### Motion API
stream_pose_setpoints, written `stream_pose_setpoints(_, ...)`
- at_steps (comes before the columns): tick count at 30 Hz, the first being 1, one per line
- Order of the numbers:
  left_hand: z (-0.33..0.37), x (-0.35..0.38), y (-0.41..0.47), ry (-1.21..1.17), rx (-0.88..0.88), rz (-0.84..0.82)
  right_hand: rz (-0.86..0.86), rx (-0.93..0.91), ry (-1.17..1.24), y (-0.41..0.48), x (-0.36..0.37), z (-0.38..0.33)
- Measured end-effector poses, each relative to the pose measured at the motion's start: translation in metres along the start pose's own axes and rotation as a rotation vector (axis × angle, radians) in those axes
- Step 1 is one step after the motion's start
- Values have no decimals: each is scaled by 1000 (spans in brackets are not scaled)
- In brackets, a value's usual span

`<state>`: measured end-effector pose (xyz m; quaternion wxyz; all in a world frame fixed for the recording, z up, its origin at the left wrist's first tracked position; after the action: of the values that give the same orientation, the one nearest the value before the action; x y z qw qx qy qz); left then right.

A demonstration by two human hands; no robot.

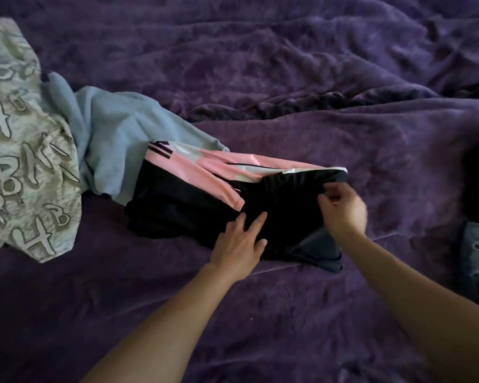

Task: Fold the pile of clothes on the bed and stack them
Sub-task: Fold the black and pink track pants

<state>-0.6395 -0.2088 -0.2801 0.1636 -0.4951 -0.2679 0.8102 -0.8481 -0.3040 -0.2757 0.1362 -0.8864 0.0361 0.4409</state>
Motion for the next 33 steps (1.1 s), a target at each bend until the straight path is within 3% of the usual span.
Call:
stream_pose_setpoints(2,9,12,8,116,-7,-89,66,92,-49,4,-19,31)
stream_pose_setpoints(6,13,22,25,239,-32,-105,-109,396,376,2,-8,59)
stream_pose_setpoints(10,7,3,24,30,43,-97,-53,253,489,-11,-12,28)
stream_pose_setpoints(12,-7,-19,10,-229,92,31,-21,154,504,-26,-15,-14)
stream_pose_setpoints(15,-54,-54,-16,-459,-6,202,-77,26,494,-48,-1,-91)
stream_pose_setpoints(19,-145,-88,-46,-423,-225,303,-206,-52,325,-61,60,-184)
stream_pose_setpoints(22,-202,-101,-61,-387,-295,368,-353,-29,381,-67,127,-233)
stream_pose_setpoints(26,-243,-105,-59,-386,-308,397,-554,-14,343,-79,198,-246)
stream_pose_setpoints(29,-240,-114,-41,-419,-240,427,-704,33,415,-83,204,-233)
stream_pose_setpoints(31,-224,-125,-22,-427,-196,492,-531,-73,450,-76,182,-220)
stream_pose_setpoints(33,-200,-138,-2,-419,-145,559,-201,-236,309,-63,148,-202)
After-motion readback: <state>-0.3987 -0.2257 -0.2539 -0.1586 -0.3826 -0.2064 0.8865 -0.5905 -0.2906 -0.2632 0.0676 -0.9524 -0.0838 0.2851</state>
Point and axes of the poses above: each hand's wrist, its own y-axis towards the middle knuckle, its own x-axis out of the palm, z = x × y, the point moved 1 cm from there along y, towards the middle knuckle, and after that the axes turned 9 degrees about -x, right-handed, at the moved point
